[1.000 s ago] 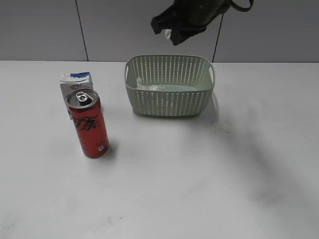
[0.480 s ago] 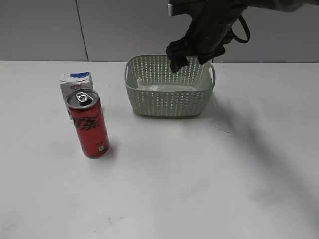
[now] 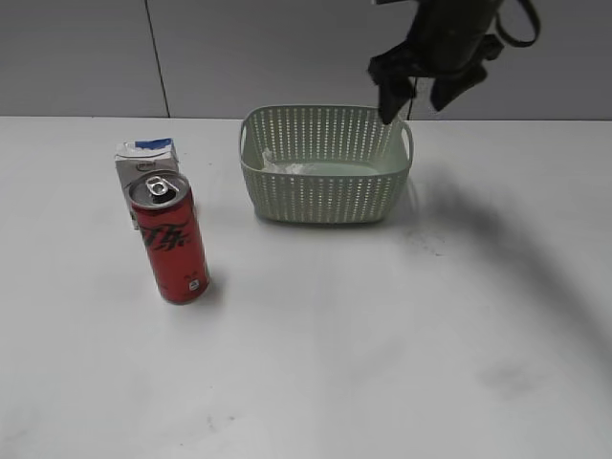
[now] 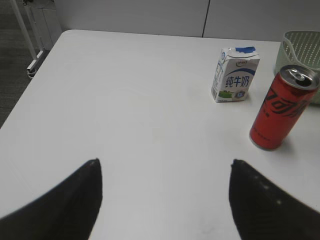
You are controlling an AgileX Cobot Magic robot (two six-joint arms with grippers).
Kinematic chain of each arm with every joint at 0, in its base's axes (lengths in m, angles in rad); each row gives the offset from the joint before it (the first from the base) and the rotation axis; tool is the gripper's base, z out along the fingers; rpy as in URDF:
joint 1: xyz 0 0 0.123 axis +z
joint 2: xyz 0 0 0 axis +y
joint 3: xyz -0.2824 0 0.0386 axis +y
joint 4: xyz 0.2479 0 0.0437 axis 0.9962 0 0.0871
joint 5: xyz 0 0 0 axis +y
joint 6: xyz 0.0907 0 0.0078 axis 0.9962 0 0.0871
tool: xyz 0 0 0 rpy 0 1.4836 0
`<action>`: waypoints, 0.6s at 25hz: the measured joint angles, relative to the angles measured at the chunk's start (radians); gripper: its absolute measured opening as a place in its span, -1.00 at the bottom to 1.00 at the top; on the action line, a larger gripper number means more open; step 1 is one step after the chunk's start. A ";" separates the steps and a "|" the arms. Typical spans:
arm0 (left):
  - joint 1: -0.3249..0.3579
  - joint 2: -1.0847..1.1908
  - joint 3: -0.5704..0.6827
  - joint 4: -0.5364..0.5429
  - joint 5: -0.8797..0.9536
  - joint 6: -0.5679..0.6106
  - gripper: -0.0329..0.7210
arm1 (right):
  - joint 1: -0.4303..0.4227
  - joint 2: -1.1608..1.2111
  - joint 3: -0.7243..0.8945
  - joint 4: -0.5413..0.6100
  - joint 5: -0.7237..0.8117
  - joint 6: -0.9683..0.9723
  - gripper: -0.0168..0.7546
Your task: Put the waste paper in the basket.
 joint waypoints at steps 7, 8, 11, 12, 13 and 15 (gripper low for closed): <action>0.000 0.000 0.000 0.000 0.000 0.000 0.64 | -0.153 -0.006 -0.039 -0.024 0.109 -0.001 0.59; 0.000 0.000 0.000 0.000 0.000 0.000 0.64 | -0.170 -0.010 -0.039 -0.029 0.109 -0.001 0.59; 0.000 0.000 0.000 0.000 0.000 0.000 0.64 | -0.223 -0.041 -0.009 -0.029 0.109 -0.001 0.59; 0.000 0.000 0.000 0.000 0.000 0.000 0.64 | -0.234 -0.061 0.009 -0.031 0.109 -0.001 0.59; 0.000 0.000 0.000 0.000 0.000 0.000 0.64 | -0.245 -0.082 0.040 -0.033 0.109 -0.001 0.58; 0.000 0.000 0.000 0.000 0.000 0.000 0.64 | -0.254 -0.149 0.124 -0.041 0.109 -0.002 0.58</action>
